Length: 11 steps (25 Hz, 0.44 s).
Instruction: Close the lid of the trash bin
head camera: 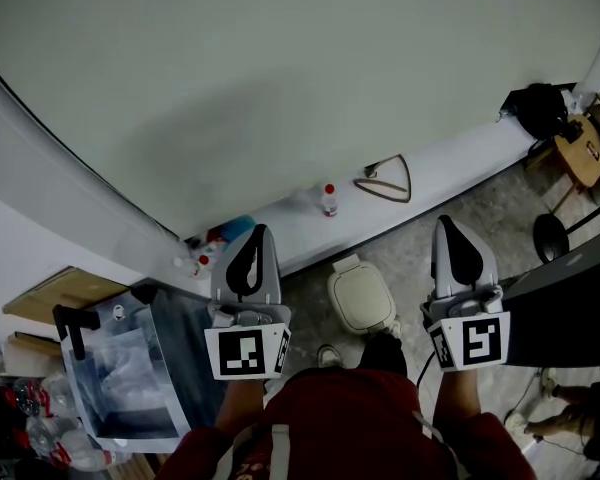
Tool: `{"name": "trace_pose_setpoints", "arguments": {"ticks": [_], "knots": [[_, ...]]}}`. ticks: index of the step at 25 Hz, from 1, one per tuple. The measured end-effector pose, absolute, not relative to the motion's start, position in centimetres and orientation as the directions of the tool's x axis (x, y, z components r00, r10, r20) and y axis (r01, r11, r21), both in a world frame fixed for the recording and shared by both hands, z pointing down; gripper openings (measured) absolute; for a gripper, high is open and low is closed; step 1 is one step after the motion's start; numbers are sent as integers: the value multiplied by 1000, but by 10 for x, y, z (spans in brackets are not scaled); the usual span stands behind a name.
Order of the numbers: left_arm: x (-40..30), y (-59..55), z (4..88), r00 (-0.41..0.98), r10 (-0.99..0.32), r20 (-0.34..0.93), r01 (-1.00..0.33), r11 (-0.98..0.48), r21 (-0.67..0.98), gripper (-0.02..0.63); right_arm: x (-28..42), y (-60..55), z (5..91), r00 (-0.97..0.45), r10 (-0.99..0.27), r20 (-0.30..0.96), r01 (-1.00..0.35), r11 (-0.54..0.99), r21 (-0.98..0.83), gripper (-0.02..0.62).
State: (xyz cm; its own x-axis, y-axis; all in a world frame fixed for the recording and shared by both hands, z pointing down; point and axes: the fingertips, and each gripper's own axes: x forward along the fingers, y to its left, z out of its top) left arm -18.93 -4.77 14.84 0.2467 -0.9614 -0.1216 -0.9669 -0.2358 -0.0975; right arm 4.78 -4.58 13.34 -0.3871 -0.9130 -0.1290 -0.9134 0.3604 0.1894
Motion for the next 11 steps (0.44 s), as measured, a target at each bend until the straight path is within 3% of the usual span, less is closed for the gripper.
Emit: {"name": "trace_pose_setpoints", "arguments": {"ticks": [11], "knots": [[-195, -53, 152, 238, -962, -130, -970, -229, -86, 0, 45, -51, 141, -389, -914, -118, -912, 364, 187, 0]]}}
